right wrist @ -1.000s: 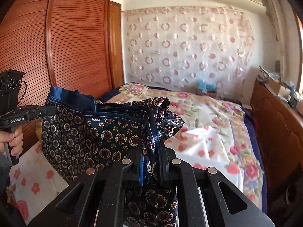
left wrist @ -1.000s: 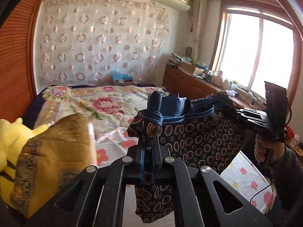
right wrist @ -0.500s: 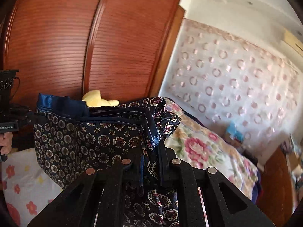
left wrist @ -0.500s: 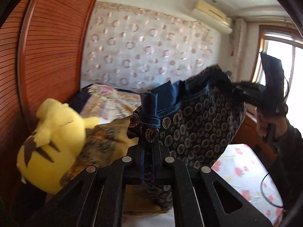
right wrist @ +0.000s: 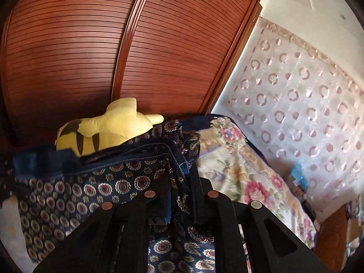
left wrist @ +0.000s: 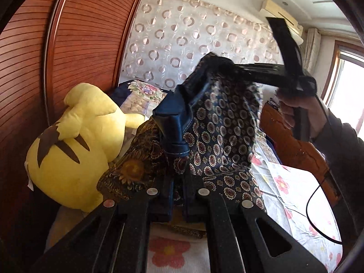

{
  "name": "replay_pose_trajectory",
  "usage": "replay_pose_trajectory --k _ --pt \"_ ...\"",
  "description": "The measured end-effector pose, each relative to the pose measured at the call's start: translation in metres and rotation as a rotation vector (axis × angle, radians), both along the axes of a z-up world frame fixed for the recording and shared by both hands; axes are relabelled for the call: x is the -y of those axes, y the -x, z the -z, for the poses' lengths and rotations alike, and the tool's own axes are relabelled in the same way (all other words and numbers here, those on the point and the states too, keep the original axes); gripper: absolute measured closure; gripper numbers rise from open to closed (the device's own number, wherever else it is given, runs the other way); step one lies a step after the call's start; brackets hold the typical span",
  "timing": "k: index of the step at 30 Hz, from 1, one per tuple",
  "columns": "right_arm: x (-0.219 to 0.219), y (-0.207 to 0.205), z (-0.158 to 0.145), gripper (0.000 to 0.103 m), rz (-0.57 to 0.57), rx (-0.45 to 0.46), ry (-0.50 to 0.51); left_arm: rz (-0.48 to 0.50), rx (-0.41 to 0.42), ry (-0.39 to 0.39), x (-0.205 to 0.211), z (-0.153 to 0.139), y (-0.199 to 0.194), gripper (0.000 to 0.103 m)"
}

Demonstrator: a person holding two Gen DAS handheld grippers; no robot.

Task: Fold small clothes
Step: 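Carry the navy bundle with both tools and lay it on the gold cloth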

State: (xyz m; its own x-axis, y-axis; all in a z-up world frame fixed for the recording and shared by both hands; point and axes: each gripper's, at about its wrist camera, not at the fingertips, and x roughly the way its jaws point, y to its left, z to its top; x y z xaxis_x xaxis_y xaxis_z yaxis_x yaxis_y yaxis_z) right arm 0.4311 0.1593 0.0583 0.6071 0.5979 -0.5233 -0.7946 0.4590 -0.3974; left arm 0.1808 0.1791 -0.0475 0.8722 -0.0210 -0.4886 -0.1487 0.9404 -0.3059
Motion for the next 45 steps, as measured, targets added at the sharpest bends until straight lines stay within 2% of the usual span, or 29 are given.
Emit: replay_pose_trajectory --k 3,7,10,15,18,26,29,34,35,39,41,42,44,45 --pt "-0.001 -0.006 -0.007 0.071 0.062 -0.001 -0.003 -0.008 -0.005 0.011 0.000 0.004 0.003 0.096" --pt "0.010 -0.014 -0.018 0.063 0.130 -0.018 -0.053 -0.038 -0.010 0.014 -0.005 0.006 0.007 0.096" --pt "0.029 -0.010 -0.015 0.063 0.119 -0.075 -0.091 -0.046 -0.015 -0.002 -0.004 0.004 0.007 0.096" --pt "0.046 0.007 0.021 0.063 0.075 -0.254 -0.088 -0.057 -0.030 -0.030 -0.006 0.004 0.005 0.096" --pt "0.058 0.021 0.041 0.063 0.059 -0.318 -0.094 -0.061 -0.040 -0.038 -0.009 0.006 0.005 0.096" --pt "0.086 0.053 0.052 0.063 0.053 -0.361 -0.164 -0.060 -0.066 -0.072 -0.009 0.006 0.005 0.096" --pt "0.081 0.060 0.057 0.063 0.039 -0.376 -0.166 -0.065 -0.077 -0.085 -0.007 0.004 0.007 0.095" --pt "0.083 0.069 0.084 0.063 0.071 -0.375 -0.120 -0.098 -0.068 -0.144 0.001 -0.005 0.020 0.085" --pt "0.083 0.069 0.085 0.063 0.077 -0.369 -0.117 -0.103 -0.066 -0.159 0.003 -0.007 0.024 0.083" --pt "0.096 0.073 0.080 0.063 0.102 -0.378 -0.155 -0.095 -0.058 -0.178 0.008 -0.012 0.038 0.064" --pt "0.107 0.078 0.077 0.063 0.119 -0.377 -0.174 -0.078 -0.063 -0.185 0.012 -0.013 0.041 0.062" --pt "0.114 0.083 0.076 0.063 0.128 -0.373 -0.181 -0.073 -0.067 -0.188 0.014 -0.014 0.042 0.057" --pt "0.129 0.097 0.075 0.063 0.143 -0.366 -0.198 -0.050 -0.059 -0.193 0.021 -0.015 0.048 0.041" --pt "0.135 0.105 0.073 0.063 0.152 -0.364 -0.207 -0.041 -0.052 -0.196 0.025 -0.017 0.051 0.029"
